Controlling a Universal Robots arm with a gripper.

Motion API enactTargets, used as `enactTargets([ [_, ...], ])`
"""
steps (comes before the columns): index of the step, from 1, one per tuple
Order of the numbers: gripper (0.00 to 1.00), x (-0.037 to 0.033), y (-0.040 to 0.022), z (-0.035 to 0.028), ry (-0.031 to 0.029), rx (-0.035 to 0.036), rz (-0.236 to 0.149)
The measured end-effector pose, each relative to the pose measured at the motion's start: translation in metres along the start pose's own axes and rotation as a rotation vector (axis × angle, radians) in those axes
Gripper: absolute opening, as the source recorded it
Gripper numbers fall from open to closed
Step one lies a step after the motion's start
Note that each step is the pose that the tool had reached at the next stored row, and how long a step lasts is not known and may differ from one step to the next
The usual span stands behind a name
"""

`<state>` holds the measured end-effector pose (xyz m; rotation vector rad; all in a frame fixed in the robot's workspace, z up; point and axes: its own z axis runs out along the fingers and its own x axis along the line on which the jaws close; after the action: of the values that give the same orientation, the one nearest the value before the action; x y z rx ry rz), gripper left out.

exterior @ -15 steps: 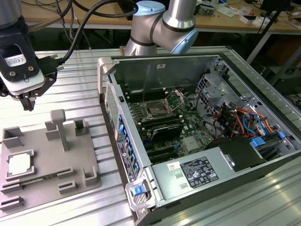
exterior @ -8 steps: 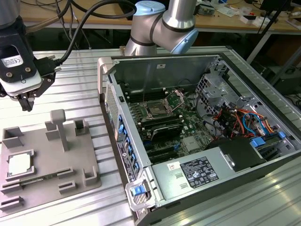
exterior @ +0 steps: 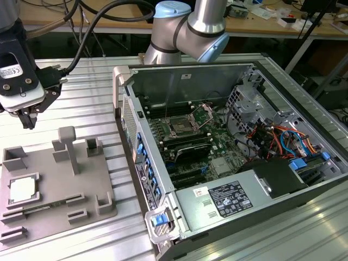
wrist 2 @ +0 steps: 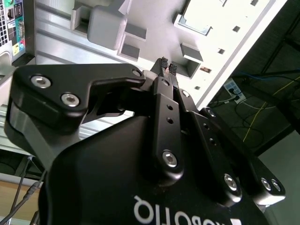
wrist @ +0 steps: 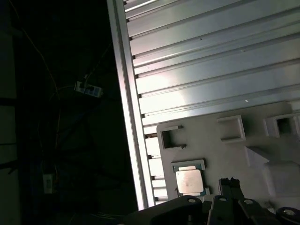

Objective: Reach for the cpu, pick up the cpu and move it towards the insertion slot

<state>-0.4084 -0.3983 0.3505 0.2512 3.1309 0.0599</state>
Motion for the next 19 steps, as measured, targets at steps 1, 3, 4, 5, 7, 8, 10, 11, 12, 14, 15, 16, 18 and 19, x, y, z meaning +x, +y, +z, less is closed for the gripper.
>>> enactTargets([
  [1, 0.11, 0.0004, -0.0001, 0.0001, 0.0000, 0.0000, 0.000],
  [3, 0.11, 0.0009, -0.0002, 0.0002, 0.0000, 0.0000, 0.000],
  [4, 0.11, 0.0012, -0.0002, 0.0002, 0.0000, -0.0001, 0.000],
  [5, 0.11, 0.0016, -0.0003, 0.0003, -0.0001, -0.0001, 0.000],
  [7, 0.11, 0.0024, -0.0004, 0.0004, 0.0000, 0.0000, 0.000],
  [8, 0.11, 0.0027, -0.0005, 0.0005, 0.0000, 0.0000, 0.000],
  [10, 0.11, 0.0036, -0.0006, 0.0007, -0.0001, -0.0001, 0.000],
  [11, 0.11, 0.0038, -0.0007, 0.0007, 0.0000, -0.0001, 0.000],
  [12, 0.11, 0.0042, -0.0007, 0.0008, -0.0001, -0.0001, 0.000],
  [14, 0.11, 0.0047, -0.0008, 0.0008, 0.0000, 0.0000, 0.000],
  [15, 0.11, 0.0050, -0.0009, 0.0009, -0.0001, 0.0000, 0.000],
  [16, 0.11, 0.0055, -0.0009, 0.0009, 0.0000, 0.0000, 0.000],
  [18, 0.11, 0.0061, -0.0011, 0.0010, 0.0000, 0.0000, 0.000],
  [19, 0.11, 0.0065, -0.0011, 0.0010, 0.0000, 0.0000, 0.000],
])
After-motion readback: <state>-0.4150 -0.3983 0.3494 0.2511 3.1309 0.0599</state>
